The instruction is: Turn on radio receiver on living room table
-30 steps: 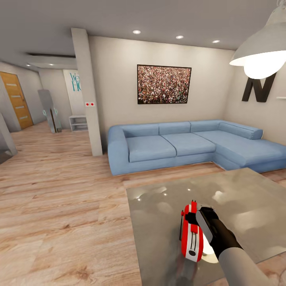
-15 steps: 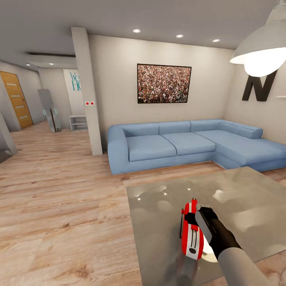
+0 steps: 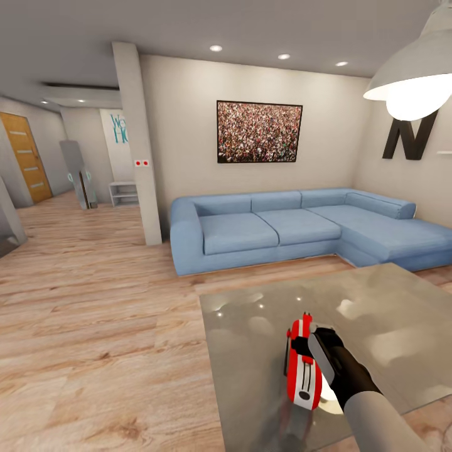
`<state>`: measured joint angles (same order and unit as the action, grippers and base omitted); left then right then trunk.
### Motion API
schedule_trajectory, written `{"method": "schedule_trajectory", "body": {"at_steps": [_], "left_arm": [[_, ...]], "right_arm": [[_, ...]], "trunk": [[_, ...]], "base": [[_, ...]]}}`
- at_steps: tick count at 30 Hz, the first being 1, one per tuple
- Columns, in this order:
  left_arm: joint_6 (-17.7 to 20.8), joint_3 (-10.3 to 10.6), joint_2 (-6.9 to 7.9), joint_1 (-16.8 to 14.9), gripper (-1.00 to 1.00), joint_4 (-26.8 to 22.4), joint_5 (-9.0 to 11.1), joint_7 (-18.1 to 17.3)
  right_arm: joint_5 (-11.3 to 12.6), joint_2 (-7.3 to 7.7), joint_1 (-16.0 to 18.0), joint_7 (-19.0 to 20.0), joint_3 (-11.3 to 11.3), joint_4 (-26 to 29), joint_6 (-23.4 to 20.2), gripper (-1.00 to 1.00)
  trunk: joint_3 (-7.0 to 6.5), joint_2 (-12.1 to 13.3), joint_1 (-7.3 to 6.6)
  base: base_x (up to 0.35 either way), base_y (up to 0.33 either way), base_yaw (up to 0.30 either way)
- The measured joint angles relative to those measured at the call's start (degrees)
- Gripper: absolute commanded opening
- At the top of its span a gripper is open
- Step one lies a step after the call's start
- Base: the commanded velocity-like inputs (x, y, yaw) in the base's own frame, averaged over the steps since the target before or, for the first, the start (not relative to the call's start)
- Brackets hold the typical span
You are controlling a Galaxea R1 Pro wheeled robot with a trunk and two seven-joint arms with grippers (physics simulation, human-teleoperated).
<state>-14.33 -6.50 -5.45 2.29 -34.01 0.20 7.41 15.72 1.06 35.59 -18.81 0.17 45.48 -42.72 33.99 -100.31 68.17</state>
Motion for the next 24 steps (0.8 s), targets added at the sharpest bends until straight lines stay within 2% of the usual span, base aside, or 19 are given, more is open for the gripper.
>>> {"method": "schedule_trajectory", "body": {"at_steps": [10,21,22,24], "left_arm": [[0.00,0.00,0.00,0.00,1.00,0.00,-0.01,0.14],[0.00,0.00,0.00,0.00,1.00,0.00,0.00,-0.11],[0.00,0.00,0.00,0.00,1.00,0.00,-0.01,-0.11],[0.00,0.00,0.00,0.00,1.00,0.00,-0.01,-0.11]], "right_arm": [[-0.06,0.00,0.00,0.00,0.00,-0.04,0.00,1.00],[-0.07,0.00,0.00,0.00,-0.04,-0.04,0.04,1.00],[-0.07,0.00,0.00,0.00,-0.03,-0.04,0.05,-1.00],[-0.07,0.00,0.00,0.00,-0.05,-0.04,0.07,-1.00]], "trunk": [[1.80,-4.01,2.20],[1.80,-4.02,2.20],[1.80,-4.02,2.20],[1.80,-4.02,2.20]], "base": [[0.000,0.000,0.000],[0.000,0.000,0.000],[0.000,0.000,0.000],[0.000,0.000,0.000]]}}
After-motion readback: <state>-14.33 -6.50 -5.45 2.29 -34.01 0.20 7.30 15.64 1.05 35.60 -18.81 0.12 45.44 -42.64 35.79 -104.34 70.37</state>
